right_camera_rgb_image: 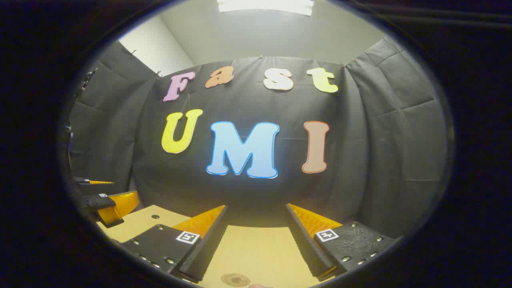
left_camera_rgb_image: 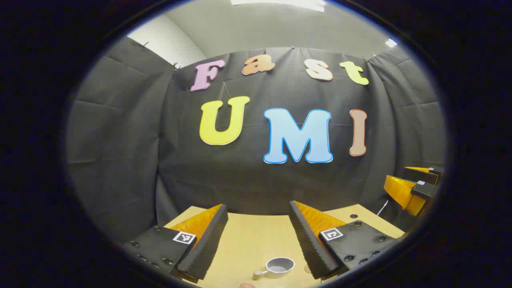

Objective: Put the toothbrush and toothpaste on the desktop into the cup, then pick up the cup and place it on the coaster on the desktop.

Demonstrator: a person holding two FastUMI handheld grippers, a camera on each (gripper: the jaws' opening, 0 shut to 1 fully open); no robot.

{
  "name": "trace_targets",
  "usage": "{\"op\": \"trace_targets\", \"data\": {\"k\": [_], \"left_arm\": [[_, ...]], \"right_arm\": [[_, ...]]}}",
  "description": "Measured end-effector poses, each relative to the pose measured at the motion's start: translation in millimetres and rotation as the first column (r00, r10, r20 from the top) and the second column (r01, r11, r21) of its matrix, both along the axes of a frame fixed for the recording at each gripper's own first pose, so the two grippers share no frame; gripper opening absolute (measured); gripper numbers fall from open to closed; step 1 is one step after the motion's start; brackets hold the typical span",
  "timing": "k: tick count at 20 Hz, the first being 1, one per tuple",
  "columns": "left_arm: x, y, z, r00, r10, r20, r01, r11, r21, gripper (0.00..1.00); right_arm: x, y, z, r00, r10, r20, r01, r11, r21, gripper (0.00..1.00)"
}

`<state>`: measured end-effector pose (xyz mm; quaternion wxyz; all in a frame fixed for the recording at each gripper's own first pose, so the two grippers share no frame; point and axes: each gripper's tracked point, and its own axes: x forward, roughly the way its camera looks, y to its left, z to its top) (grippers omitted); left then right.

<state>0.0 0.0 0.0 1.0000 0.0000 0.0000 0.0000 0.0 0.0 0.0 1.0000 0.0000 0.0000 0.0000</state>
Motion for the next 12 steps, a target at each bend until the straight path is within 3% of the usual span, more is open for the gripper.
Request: {"op": "trace_targets", "data": {"k": [12], "left_arm": [[12,-11,-12,0.998,-0.031,-0.058,0.031,1.0,-0.004,1.0]], "right_arm": [[1,6,-13,0.998,0.023,-0.055,-0.023,1.0,0.01,0.9]]}}
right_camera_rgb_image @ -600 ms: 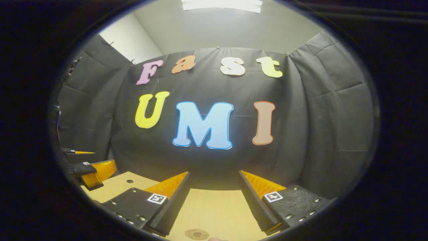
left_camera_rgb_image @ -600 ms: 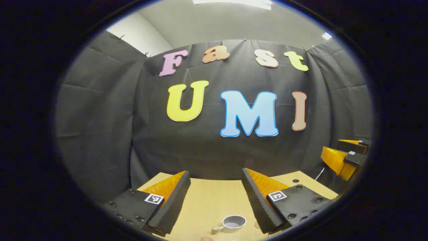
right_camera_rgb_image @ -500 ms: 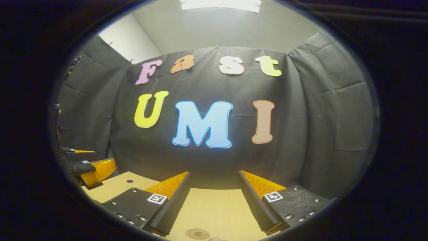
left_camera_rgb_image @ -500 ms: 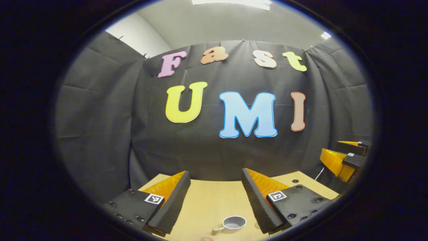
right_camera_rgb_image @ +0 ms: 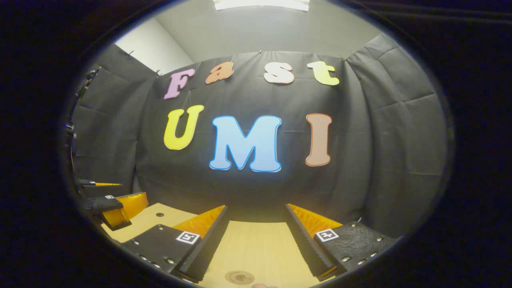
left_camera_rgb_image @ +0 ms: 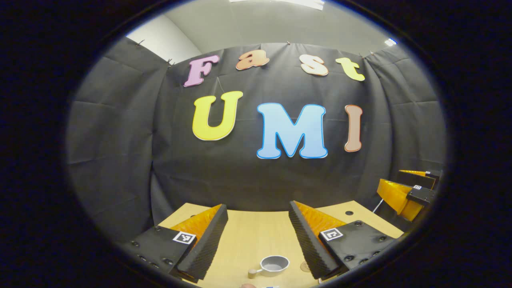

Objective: Put the toothbrush and toothpaste on the desktop into the cup, then pick up the cup and place it on the coaster on the desktop.

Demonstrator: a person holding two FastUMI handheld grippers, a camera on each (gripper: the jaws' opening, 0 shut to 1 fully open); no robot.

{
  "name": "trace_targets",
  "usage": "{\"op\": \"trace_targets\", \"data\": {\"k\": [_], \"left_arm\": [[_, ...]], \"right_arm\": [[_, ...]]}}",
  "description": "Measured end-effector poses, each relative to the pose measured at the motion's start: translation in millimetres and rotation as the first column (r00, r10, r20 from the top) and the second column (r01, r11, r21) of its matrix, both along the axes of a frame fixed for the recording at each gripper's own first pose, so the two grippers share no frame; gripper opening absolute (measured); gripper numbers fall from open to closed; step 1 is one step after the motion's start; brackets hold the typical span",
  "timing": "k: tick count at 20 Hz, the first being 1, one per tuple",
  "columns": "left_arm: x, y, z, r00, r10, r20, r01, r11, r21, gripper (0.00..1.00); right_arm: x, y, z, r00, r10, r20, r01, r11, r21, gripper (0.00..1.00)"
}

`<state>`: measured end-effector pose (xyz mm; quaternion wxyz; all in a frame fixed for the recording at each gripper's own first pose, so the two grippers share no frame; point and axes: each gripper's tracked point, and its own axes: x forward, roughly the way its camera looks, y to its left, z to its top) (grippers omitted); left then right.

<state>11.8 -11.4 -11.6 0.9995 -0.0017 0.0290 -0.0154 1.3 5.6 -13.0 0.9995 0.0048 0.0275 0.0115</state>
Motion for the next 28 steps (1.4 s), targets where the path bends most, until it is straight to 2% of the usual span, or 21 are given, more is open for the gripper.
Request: {"op": "trace_targets", "data": {"k": [1,5,9,11,12,13,15,18,24,28], "left_arm": [[-3,-3,-3,1.0,-0.004,-0.004,0.004,1.0,0.006,1.0],[-3,-11,-21,0.998,-0.03,-0.056,0.031,0.999,0.019,1.0],[-8,-19,-57,0.985,-0.054,-0.164,0.055,0.999,-0.002,1.0],[-15,-20,-80,0.97,-0.066,-0.232,0.064,0.998,-0.015,0.97],[-19,-20,-93,0.962,-0.065,-0.264,0.064,0.998,-0.012,1.0],[-23,-18,-106,0.953,-0.061,-0.297,0.063,0.998,-0.004,0.97],[-33,-17,-130,0.93,-0.059,-0.363,0.067,0.998,0.009,1.0],[-48,-17,-169,0.882,-0.062,-0.467,0.078,0.997,0.016,0.98],[-77,-25,-237,0.765,-0.092,-0.637,0.1,0.995,-0.024,1.0],[-93,-26,-280,0.668,-0.09,-0.738,0.103,0.994,-0.028,1.0]], "right_arm": [[-1,1,-2,1.0,0.002,-0.013,-0.002,1.0,0.002,0.87],[-1,3,-19,0.995,0.006,-0.097,-0.003,1.0,0.026,0.9],[1,5,-50,0.978,0.019,-0.208,-0.013,0.999,0.029,0.9],[-3,6,-72,0.959,0.028,-0.281,-0.02,0.999,0.033,0.9],[-9,8,-84,0.942,0.036,-0.332,-0.024,0.999,0.04,0.9],[-8,11,-96,0.927,0.045,-0.373,-0.029,0.998,0.049,0.9],[-16,16,-126,0.882,0.06,-0.467,-0.036,0.997,0.062,0.9],[-31,22,-160,0.815,0.073,-0.575,-0.034,0.996,0.078,0.9],[-68,31,-219,0.646,0.098,-0.757,-0.03,0.994,0.102,0.91],[-94,38,-254,0.521,0.113,-0.846,-0.035,0.993,0.112,0.92]]}}
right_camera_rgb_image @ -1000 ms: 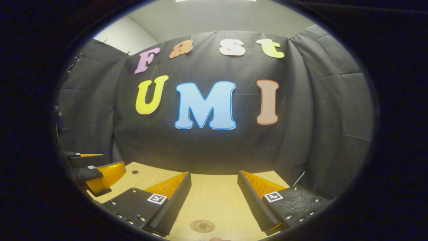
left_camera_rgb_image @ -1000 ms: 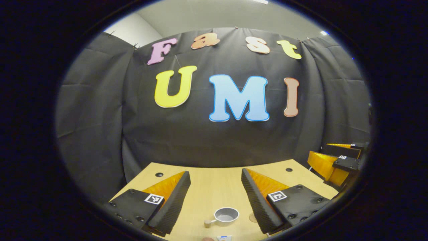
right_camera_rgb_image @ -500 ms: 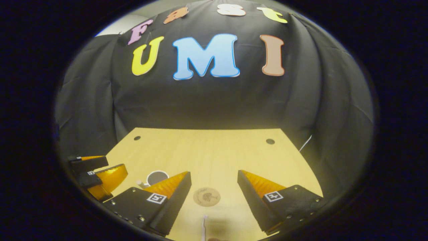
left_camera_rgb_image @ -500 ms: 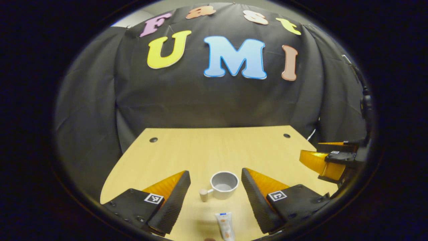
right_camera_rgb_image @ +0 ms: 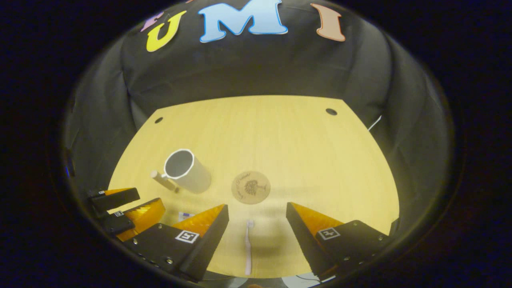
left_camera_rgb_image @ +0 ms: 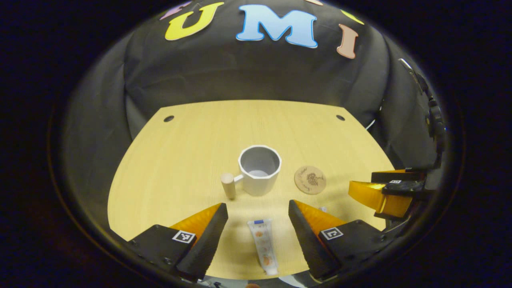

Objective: Put the toothbrush and toothpaste on the desktop into the cup, then pick up the cup and place it on the coaster on the desktop.

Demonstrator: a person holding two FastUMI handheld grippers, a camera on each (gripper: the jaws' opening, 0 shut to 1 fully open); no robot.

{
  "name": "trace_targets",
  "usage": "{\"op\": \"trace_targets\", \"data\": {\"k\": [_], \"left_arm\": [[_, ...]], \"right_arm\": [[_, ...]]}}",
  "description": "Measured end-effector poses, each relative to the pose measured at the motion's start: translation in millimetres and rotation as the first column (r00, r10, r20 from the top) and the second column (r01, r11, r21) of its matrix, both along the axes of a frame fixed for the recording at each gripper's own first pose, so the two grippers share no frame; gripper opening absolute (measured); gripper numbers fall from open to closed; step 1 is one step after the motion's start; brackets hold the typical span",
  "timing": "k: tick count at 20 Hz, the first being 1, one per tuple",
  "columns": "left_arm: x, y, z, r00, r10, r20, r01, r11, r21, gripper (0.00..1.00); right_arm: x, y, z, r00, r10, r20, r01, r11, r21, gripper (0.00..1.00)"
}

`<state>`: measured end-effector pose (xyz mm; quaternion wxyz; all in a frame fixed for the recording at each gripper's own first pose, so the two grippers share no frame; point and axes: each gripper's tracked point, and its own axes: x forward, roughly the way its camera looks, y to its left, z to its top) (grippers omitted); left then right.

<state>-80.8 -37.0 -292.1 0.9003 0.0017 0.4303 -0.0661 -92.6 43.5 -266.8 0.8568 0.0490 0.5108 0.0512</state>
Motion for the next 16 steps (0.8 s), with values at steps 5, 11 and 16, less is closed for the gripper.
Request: {"op": "trace_targets", "data": {"k": [5,11,16], "left_arm": [[-28,0,-29,0.986,-0.013,-0.167,0.014,1.0,0.006,1.0],[-51,10,-48,0.947,0.001,-0.321,0.004,1.0,0.015,0.99],[-64,17,-61,0.915,0.009,-0.404,0.017,0.998,0.06,1.0]], "right_arm": [[-32,8,-32,0.986,0.024,-0.164,-0.023,1.0,0.012,0.93],[-64,15,-68,0.945,0.066,-0.32,-0.068,0.998,0.005,0.93],[-81,17,-89,0.903,0.088,-0.422,-0.108,0.994,-0.025,0.94]]}}
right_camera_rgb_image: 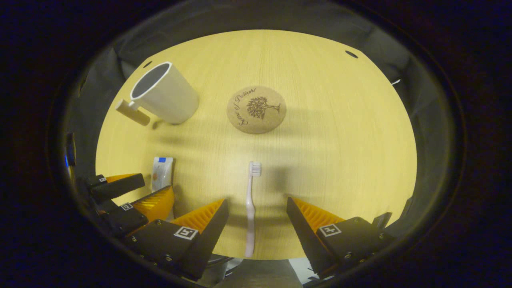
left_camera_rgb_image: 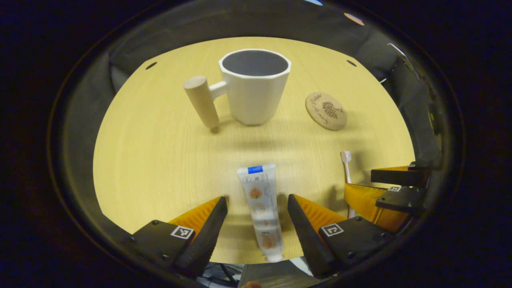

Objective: Put the toothbrush and toothpaste on the desktop into the cup, then pick up the cup and place it on the coaster on the desktop.

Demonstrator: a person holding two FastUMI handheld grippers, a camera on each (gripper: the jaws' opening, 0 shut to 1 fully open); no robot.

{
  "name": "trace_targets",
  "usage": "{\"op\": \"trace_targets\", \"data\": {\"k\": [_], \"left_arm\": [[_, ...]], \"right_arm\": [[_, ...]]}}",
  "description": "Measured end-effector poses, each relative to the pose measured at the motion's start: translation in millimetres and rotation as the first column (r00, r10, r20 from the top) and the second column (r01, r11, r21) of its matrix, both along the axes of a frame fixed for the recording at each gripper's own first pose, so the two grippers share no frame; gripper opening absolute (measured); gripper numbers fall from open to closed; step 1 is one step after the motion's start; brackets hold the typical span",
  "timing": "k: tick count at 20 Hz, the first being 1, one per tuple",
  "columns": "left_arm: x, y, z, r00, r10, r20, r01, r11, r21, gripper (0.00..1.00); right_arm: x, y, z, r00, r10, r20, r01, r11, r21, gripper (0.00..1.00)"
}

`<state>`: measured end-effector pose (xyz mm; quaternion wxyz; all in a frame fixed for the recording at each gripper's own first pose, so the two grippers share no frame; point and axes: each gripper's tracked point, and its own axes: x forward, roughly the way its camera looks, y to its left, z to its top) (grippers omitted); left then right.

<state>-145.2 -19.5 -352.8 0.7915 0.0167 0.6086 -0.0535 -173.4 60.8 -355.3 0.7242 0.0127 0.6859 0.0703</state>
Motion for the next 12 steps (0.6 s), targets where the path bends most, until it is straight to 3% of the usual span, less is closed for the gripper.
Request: {"op": "trace_targets", "data": {"k": [6,7,8,9,10,12], "left_arm": [[-2,7,-5,0.999,0.037,-0.036,-0.035,0.999,0.04,1.0],[-2,7,-5,0.998,0.039,-0.043,-0.037,0.998,0.042,0.93],[-3,7,-6,0.998,0.038,-0.05,-0.036,0.998,0.043,1.0],[-3,7,-5,0.998,0.037,-0.056,-0.035,0.998,0.045,0.98],[0,6,-5,0.998,0.03,-0.055,-0.028,0.999,0.046,0.94],[4,4,-7,0.998,0.03,-0.046,-0.028,0.998,0.047,0.7]], "right_arm": [[-6,-2,-11,0.999,0.011,-0.052,-0.013,0.999,-0.04,0.94],[-7,-1,-11,0.998,0.009,-0.055,-0.011,0.999,-0.041,0.93],[-6,0,-12,0.998,0.009,-0.065,-0.012,0.999,-0.044,0.91],[-5,0,-10,0.997,0.008,-0.076,-0.012,0.999,-0.048,0.9],[-8,1,-12,0.995,0.011,-0.097,-0.016,0.999,-0.049,0.84],[-6,0,-13,0.995,-0.006,-0.102,0.0,0.999,-0.052,0.62]]}}
